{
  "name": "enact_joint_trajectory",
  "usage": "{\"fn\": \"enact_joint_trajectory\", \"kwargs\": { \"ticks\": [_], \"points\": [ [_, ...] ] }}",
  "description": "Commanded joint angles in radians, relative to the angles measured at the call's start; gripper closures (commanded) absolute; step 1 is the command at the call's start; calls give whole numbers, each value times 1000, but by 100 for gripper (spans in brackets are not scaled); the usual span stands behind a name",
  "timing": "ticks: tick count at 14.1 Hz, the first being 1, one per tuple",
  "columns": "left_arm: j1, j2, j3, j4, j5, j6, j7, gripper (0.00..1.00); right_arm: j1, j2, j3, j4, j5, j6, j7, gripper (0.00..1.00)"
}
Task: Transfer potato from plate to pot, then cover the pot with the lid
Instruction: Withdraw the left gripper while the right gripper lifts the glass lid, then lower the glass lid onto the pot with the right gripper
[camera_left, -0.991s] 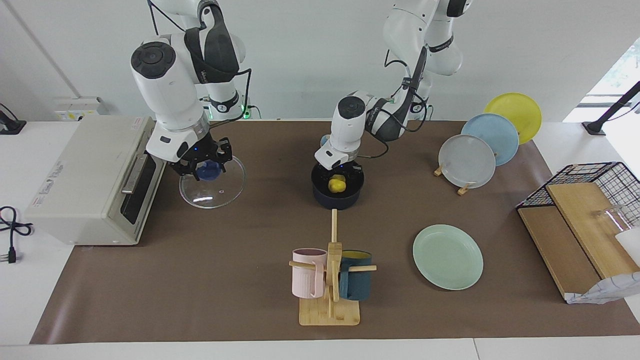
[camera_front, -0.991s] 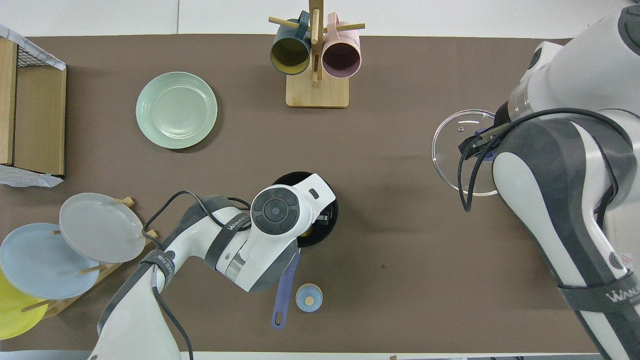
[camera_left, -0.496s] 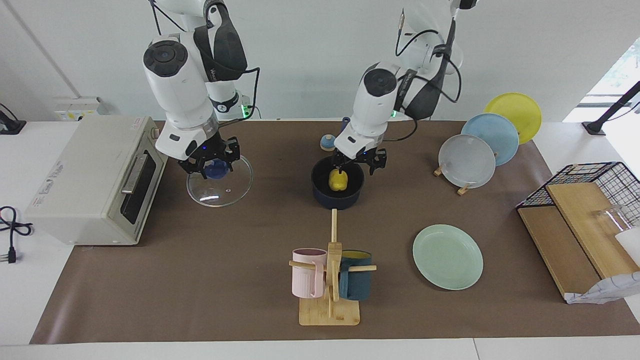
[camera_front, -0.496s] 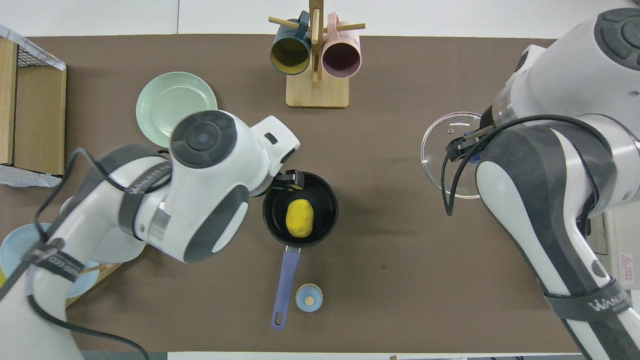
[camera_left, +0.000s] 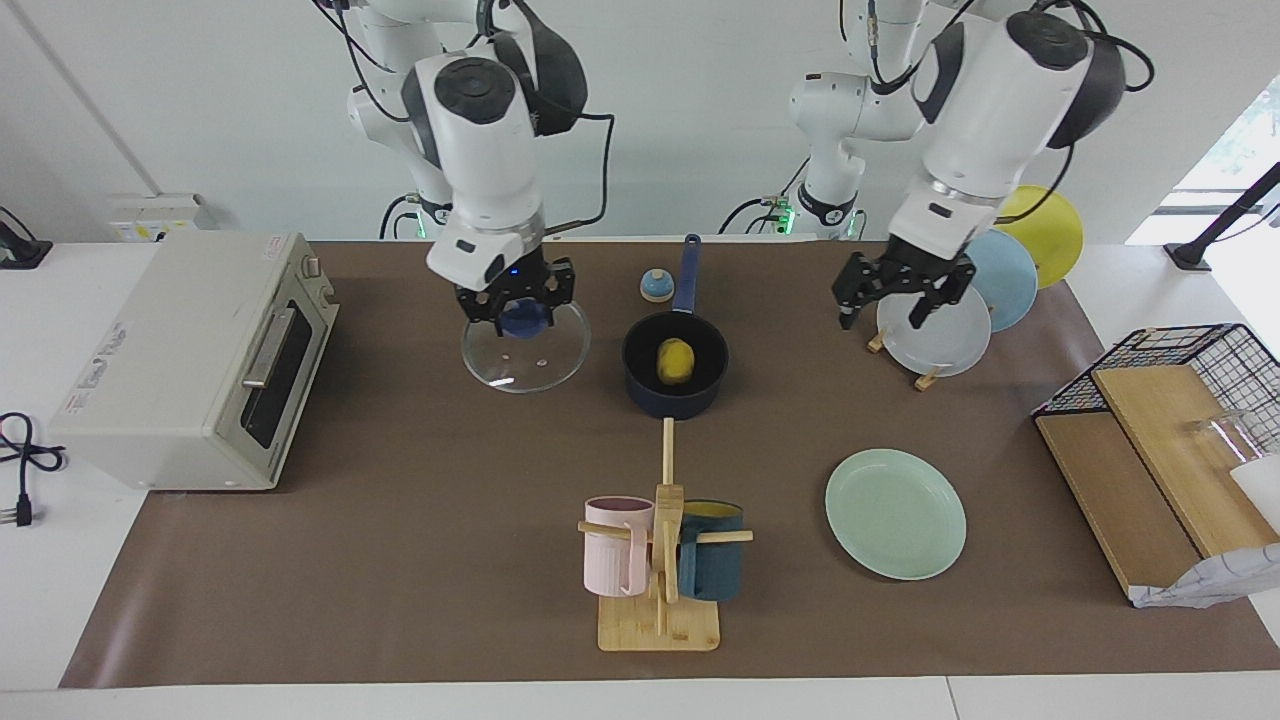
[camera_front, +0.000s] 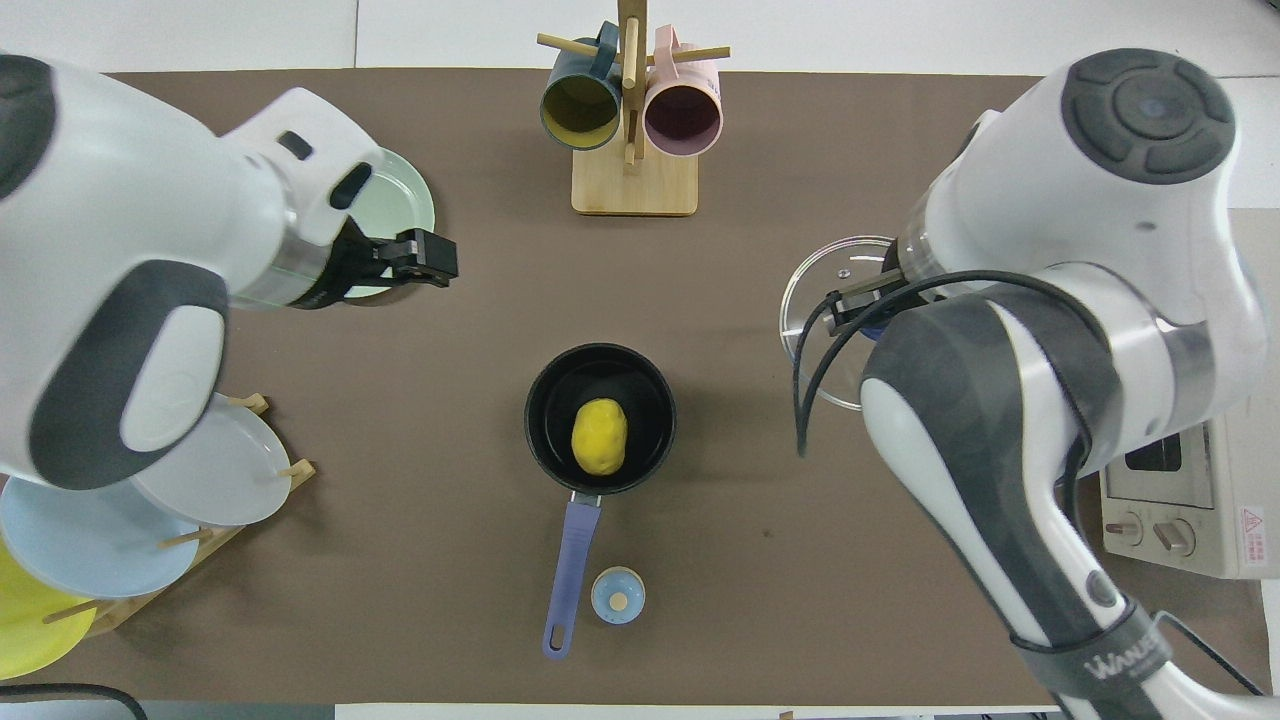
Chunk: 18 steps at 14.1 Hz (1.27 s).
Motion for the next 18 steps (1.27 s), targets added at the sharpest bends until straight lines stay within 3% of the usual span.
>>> {"fn": "enact_joint_trajectory", "kwargs": {
  "ticks": [1, 5, 8, 13, 18],
  "points": [
    [69, 1, -14, 3, 21, -50, 81, 0, 108, 75, 1, 55, 11, 95, 152, 100],
    [69, 9, -14, 121, 92, -194, 82, 0, 161, 123, 1, 25, -5, 174, 203, 100],
    [89, 1, -20, 132, 86, -236, 79, 0, 190, 124, 1, -47, -5, 240, 209, 100],
    [82, -64, -26, 2, 87, -220, 76, 0, 225, 129, -1, -138, -6, 335, 220, 100],
    [88, -106, -29, -49, 87, -193, 76, 0, 228, 143, -1, -149, -8, 332, 220, 100]
  ]
}}
